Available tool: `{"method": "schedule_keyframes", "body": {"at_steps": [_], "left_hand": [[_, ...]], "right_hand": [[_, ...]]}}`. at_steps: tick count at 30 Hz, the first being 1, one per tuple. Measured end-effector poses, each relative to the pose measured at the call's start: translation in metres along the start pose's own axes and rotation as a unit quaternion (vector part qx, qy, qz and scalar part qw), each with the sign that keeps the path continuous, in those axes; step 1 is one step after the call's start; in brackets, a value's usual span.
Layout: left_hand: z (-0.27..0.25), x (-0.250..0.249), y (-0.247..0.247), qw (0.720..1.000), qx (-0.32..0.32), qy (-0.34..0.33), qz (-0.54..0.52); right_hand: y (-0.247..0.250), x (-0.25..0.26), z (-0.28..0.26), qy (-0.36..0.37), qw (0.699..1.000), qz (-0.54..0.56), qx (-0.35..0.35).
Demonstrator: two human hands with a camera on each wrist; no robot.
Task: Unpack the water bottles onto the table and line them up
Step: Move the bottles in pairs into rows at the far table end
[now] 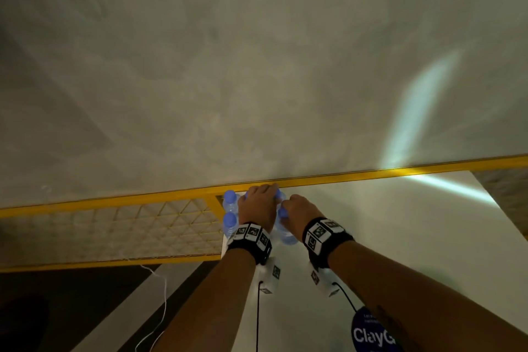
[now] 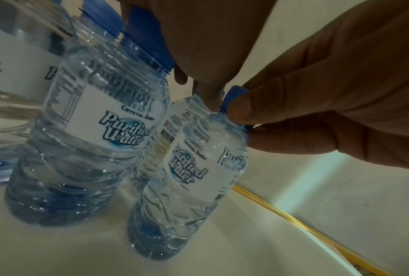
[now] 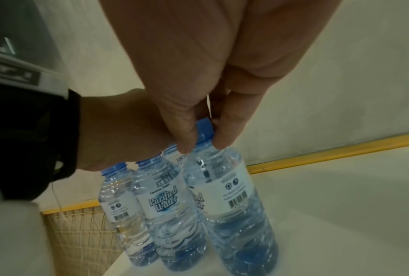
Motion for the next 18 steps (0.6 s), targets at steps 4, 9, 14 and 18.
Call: {"method": "schedule_keyframes", "body": {"at_steps": [4, 9, 14, 18], "left_hand": [[0.001, 0.002, 0.0, 1.0, 0.023, -0.009, 0.016], [0.006, 0.007, -0.006, 0.999, 0.044, -0.023, 0.021], [0.008, 0.006, -0.008, 0.997, 0.057, -0.035, 0.029], [0.005, 0.007, 0.006, 0.998, 0.021, -0.048, -0.038]], "right_hand": [[-0.005, 0.01, -0.001, 0.014, 0.999, 0.038, -0.033], [-0.009, 0.013, 0.0, 0.004, 0.998, 0.038, -0.04], [-0.011, 0.015, 0.002, -0.016, 0.999, 0.039, -0.025], [-0.004, 0.011, -0.021, -0.028, 0.999, 0.022, 0.002]]}}
Point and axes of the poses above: each hand's wrist, its own z-axis towards the middle knuckle, its own y-axis out of the back of the hand, x = y × z, the point moved 6 cm from there along z, towards the middle knuckle, and after that the axes turned 9 degrees about y, right-handed, at the moved point
